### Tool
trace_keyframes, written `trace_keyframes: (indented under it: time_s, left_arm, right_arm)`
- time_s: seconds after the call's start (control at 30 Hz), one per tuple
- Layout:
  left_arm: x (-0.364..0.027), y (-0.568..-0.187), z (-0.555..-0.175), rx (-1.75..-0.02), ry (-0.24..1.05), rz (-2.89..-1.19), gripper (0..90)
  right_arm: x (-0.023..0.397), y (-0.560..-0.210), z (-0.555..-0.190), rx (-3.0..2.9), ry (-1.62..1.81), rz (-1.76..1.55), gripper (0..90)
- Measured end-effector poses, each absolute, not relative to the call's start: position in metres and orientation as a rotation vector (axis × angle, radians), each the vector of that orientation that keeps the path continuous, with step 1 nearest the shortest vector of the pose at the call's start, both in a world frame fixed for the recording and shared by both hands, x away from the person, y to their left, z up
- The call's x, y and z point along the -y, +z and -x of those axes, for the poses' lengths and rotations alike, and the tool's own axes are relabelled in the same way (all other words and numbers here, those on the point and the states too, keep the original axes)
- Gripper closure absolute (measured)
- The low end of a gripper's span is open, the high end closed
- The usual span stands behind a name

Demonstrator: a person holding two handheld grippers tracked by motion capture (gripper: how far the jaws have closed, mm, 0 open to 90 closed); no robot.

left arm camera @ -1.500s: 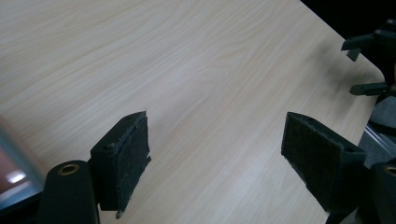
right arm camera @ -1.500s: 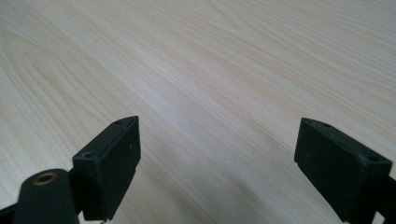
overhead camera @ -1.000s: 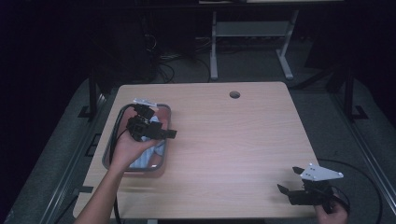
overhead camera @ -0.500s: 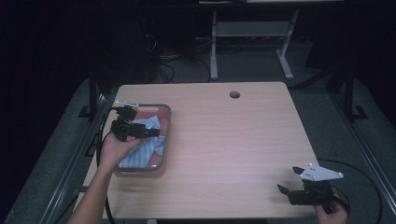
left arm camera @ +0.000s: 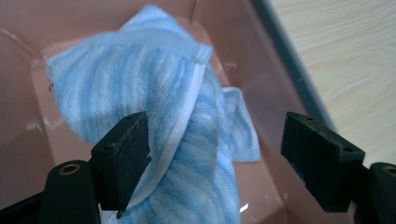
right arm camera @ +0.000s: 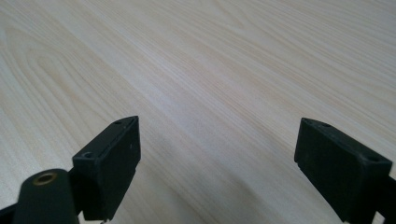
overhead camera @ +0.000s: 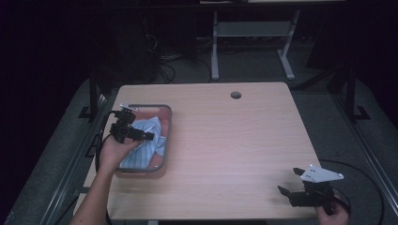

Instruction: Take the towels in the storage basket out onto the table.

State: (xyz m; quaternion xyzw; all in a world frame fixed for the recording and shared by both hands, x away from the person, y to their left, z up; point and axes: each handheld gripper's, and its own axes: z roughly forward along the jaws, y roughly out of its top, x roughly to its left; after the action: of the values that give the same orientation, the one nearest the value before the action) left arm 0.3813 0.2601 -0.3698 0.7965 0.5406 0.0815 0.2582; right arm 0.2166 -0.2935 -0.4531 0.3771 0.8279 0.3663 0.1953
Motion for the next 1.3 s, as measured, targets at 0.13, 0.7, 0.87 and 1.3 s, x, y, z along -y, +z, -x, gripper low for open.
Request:
trace_keyframes:
  time_s: [0.13,0.7,0.87,1.3]
  left_arm:
    - [-0.26,-0.382,-0.387,-1.519,0.208,-2.203,23.8]
    - [-0.237,-0.411,-0.401,-1.609,0.206,-2.48,42.7]
    - [-0.237,-0.415,-0.404,-1.633,0.187,-2.487,48.5]
    - [-0.243,-0.417,-0.401,-1.631,0.172,-2.429,58.9]
  right_arm:
    - [0.294,-0.453,-0.216,-2.317,1.03,-1.054,13.9]
    - [0.291,-0.455,-0.218,-2.326,1.029,-1.042,13.9]
    - [0.288,-0.456,-0.218,-2.33,1.033,-1.051,13.9]
    - [0.285,-0.455,-0.218,-2.333,1.025,-1.035,13.9]
